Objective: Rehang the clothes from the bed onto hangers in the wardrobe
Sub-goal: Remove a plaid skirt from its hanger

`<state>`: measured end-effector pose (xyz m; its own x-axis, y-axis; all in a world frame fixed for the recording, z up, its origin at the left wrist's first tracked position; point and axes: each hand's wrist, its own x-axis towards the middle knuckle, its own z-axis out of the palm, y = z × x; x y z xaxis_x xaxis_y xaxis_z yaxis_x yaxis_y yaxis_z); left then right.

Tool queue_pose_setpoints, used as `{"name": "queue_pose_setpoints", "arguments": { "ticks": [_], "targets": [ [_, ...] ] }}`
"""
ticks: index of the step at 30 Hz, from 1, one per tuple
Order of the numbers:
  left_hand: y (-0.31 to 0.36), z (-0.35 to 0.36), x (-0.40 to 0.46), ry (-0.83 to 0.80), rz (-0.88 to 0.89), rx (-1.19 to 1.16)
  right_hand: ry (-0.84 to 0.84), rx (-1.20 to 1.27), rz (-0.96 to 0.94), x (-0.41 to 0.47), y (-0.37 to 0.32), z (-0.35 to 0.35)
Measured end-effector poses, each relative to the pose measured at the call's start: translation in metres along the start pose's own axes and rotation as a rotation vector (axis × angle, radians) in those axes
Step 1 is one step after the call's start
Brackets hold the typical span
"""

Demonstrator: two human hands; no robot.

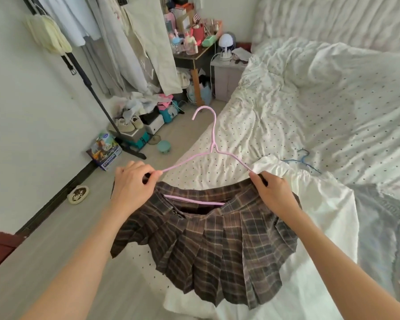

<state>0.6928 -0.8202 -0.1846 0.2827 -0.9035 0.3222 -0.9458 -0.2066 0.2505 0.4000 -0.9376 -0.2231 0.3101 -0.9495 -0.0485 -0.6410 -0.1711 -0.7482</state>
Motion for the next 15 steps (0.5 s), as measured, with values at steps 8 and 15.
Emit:
{"name": "queue_pose_setpoints", "arguments": {
  "ticks": [8, 15],
  "targets": [
    [-0.032, 0.093, 0.131, -0.188, 0.152, -0.116, 0.056, -0.006, 0.229, 0.068, 0.021, 0.025],
    [-0.029, 0.185, 0.22, -0.287, 0.35, -0.149, 0.222, 0.005, 0.37, 0.129, 0.059, 0.046]
  ]
}}
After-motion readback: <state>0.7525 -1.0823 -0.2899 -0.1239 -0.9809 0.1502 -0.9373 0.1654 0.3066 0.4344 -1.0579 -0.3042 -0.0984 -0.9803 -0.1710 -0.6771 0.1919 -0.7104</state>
